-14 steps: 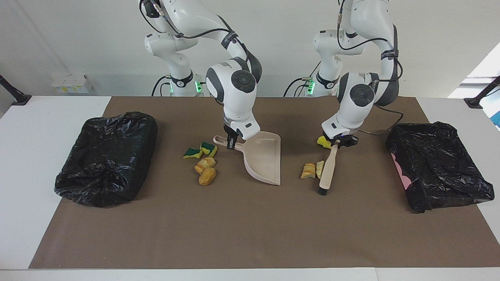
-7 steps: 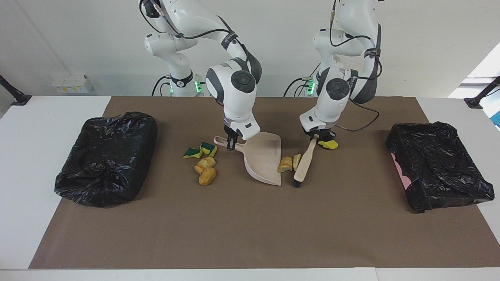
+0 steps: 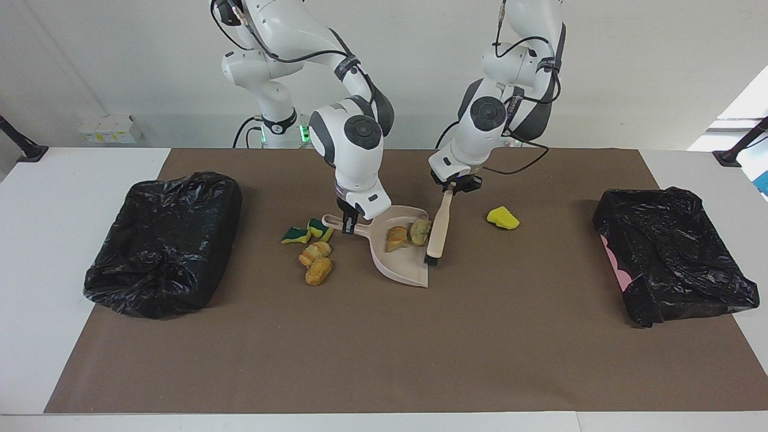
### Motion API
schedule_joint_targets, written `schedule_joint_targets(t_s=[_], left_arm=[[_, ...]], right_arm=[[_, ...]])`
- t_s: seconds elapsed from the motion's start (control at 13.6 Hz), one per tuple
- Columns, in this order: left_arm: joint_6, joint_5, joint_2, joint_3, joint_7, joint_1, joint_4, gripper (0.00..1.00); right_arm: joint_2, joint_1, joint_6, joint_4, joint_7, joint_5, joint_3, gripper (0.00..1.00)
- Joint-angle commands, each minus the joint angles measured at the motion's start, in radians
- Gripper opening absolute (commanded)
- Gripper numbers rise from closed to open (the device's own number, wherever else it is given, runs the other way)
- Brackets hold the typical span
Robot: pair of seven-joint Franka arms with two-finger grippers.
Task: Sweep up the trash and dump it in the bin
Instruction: 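Sweep the sponge chunks into the dustpan with the brush in the left gripper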
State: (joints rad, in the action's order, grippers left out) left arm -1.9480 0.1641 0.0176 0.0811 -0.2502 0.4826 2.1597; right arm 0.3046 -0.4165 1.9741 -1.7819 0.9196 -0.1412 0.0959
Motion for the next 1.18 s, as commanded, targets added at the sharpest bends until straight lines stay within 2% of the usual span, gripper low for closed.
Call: schedule_joint_targets(t_s=[0.0,0.22,0.37,0.52,0.59,0.74,0.88,1.1], left_arm=[[0.064,0.015,0.033,-0.007,-0.206,0.011,0.005,0.0],[0.147,0.003,0.057,-0.007,-0.421,0.004,0.018,0.0],[0.156,0.0,0.061,-0.014,-0.475,-0.013,0.026,0.0],[0.229,-0.091,0.07,-0.014,-0.503,-0.047,0.031,0.0],[0.28,-0.154,0.079,-0.015,-0.503,-0.05,0.031,0.0],[0.348,-0.196,0.108,-0.015,-0.505,-0.074,0.063,0.0],[0.333,-0.235,0.172,-0.015,-0.533,-0.096,0.162,0.0],[0.172,-0.233,0.248,-0.012,-0.573,-0.111,0.305,0.0]], right_arm=[[-0.039,0.001,0.038,-0.039,0.091,-0.001,0.008,0.0],[-0.05,-0.031,0.042,-0.042,0.128,-0.001,0.008,0.0],[-0.068,-0.054,0.058,-0.071,0.117,-0.001,0.008,0.0],[-0.093,-0.068,0.126,-0.134,0.087,-0.001,0.008,0.0],[-0.097,-0.076,0.14,-0.146,0.073,-0.001,0.008,0.0],[-0.098,-0.077,0.141,-0.148,0.058,-0.001,0.008,0.0],[-0.098,-0.077,0.141,-0.148,0.058,-0.001,0.008,0.0],[-0.105,-0.077,0.129,-0.158,0.058,-0.003,0.008,0.0]])
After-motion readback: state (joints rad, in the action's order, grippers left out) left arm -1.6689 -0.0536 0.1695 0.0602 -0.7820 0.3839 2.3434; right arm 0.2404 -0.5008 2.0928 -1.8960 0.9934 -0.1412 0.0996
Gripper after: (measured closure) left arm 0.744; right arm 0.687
